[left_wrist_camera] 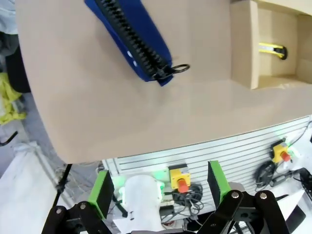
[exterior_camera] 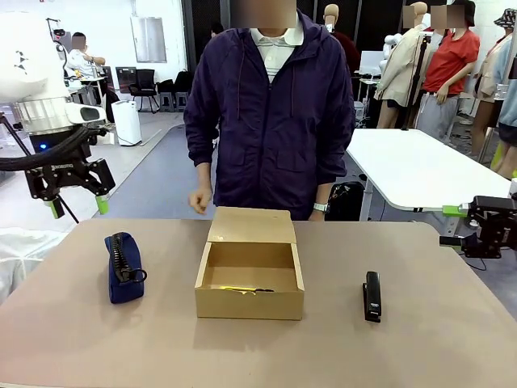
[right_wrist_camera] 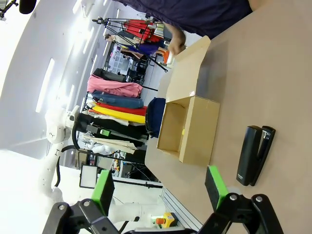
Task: Pack the items into the box.
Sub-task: Pick up the item specified by the human and place it in the Mailer Box.
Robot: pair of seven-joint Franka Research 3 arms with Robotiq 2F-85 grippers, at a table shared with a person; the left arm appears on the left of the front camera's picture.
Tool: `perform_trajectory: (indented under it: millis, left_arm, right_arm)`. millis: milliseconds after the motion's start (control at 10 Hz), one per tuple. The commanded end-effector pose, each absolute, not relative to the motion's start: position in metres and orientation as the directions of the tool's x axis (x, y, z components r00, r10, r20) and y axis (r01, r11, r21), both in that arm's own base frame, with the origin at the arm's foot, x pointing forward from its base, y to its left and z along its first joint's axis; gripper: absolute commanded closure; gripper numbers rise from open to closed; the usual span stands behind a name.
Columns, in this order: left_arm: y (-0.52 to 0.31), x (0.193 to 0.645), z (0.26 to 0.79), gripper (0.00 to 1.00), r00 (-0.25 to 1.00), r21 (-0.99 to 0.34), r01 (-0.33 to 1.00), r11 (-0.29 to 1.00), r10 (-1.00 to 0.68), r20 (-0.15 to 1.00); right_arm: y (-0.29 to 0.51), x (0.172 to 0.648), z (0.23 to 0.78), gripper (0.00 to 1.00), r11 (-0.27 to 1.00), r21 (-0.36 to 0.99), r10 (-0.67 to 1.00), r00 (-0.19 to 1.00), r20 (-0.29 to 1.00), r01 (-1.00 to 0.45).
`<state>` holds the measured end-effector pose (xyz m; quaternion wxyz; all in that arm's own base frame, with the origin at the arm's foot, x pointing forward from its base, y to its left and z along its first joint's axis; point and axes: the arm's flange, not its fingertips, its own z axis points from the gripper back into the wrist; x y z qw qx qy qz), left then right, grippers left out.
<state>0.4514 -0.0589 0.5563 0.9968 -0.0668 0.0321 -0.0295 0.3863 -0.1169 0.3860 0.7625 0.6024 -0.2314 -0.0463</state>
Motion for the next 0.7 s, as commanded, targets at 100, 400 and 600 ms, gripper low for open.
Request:
perform_trajectory:
  millis: [100, 400, 600]
  left_arm:
    - [-0.061, 0.461, 0.536, 0.0, 0.998, -0.107, -0.006, 0.994, 0.0, -0.059]
    - [-0.07, 0.484, 0.489, 0.0, 0.993, -0.094, -0.118, 0.988, 0.118, -0.006]
    - [-0.076, 0.502, 0.442, 0.0, 0.987, -0.113, -0.16, 0.981, 0.162, 0.01]
  right_arm:
    - [-0.12, 0.386, 0.393, 0.0, 0.263, 0.945, -0.339, 0.898, 0.279, -0.194]
    - [-0.12, 0.386, 0.393, 0.0, 0.263, 0.945, -0.339, 0.898, 0.279, -0.194]
    - [-0.12, 0.386, 0.393, 0.0, 0.263, 0.945, -0.339, 0.898, 0.279, -0.194]
